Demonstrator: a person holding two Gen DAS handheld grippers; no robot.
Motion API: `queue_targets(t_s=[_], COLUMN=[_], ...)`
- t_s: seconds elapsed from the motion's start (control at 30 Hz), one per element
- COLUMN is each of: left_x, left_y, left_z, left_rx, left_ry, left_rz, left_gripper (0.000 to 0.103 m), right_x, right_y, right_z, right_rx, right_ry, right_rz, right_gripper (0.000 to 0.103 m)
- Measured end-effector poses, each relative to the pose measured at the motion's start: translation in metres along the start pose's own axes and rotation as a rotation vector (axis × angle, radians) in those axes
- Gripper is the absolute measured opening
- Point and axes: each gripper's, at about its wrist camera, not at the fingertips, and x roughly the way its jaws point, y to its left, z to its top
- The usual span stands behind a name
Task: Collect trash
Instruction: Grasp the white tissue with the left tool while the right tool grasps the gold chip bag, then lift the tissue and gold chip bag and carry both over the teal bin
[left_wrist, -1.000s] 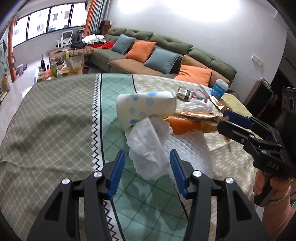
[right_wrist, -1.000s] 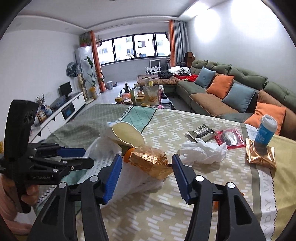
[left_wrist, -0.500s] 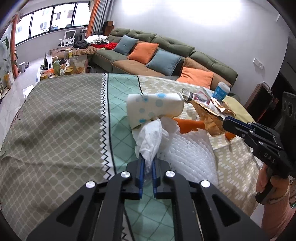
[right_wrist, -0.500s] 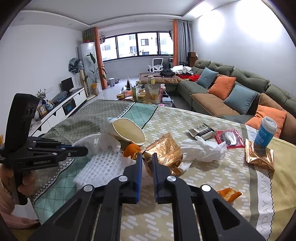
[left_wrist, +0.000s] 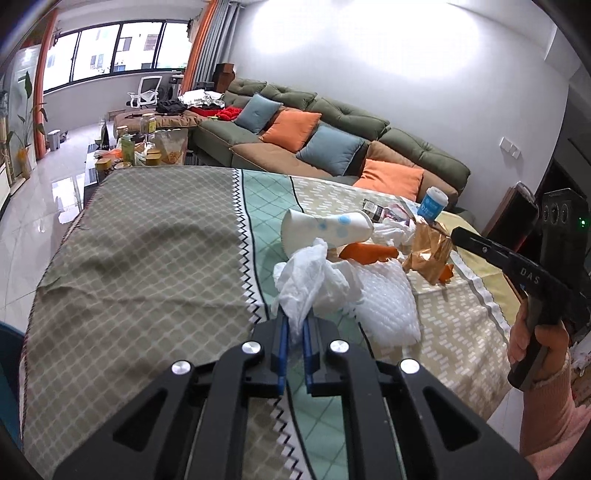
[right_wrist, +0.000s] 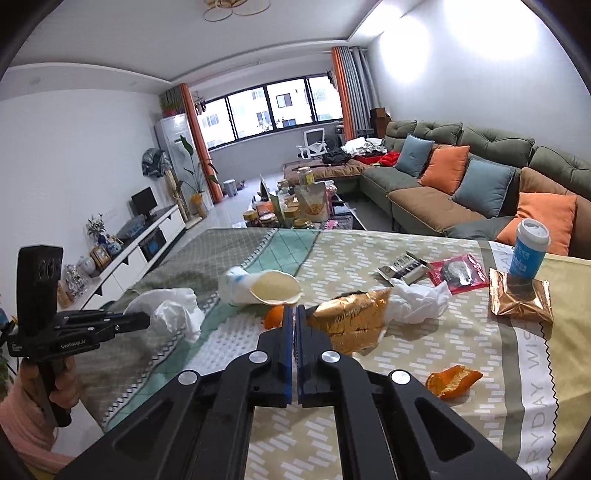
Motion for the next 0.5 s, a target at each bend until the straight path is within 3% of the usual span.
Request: queue_targets(t_s=[0.2,0.3,0.33,0.4,0.47,0.5], left_x=[-0.022,-0.033,-0.037,-0.042,-0.047,-0.049], left_y=[0.010,0.015,0.016,0.016,0.019,0.019], left_z=[-0.011,-0.016,-0.017,-0.019,-0.021,-0.022], left_rx=[-0.014,-0.017,-0.013,-0.001,0.003,0.006], left_ry=[-0.026,-0.044,-0.047,-0.054,-0.058,-0.062], left_rz=[0.013,0.023,0.029,0.041,0.038,0.037], left_gripper=[0.008,0.008,0.008,0.008,0.008,0.008], right_x=[-0.012,-0.015,-0.015,-0.014,-0.013,-0.013], right_y=[0.015,0.012,0.007,-0.006,-0.024,-0.029], right_z=[0.007,0.006,0.004,-0.001,-0.012,-0.016], right_rx=[-0.013,0.002,0.027,0.071,0.132,0.151], right_ry=[-0.032,-0.036,-0.033,-0.009,0.021,0.034], right_rz=[0.050,0.023,0.002,-0.019,-0.084,-0.097], right_gripper=[0.002,0.002,0.006,0.027,0.038,0.039])
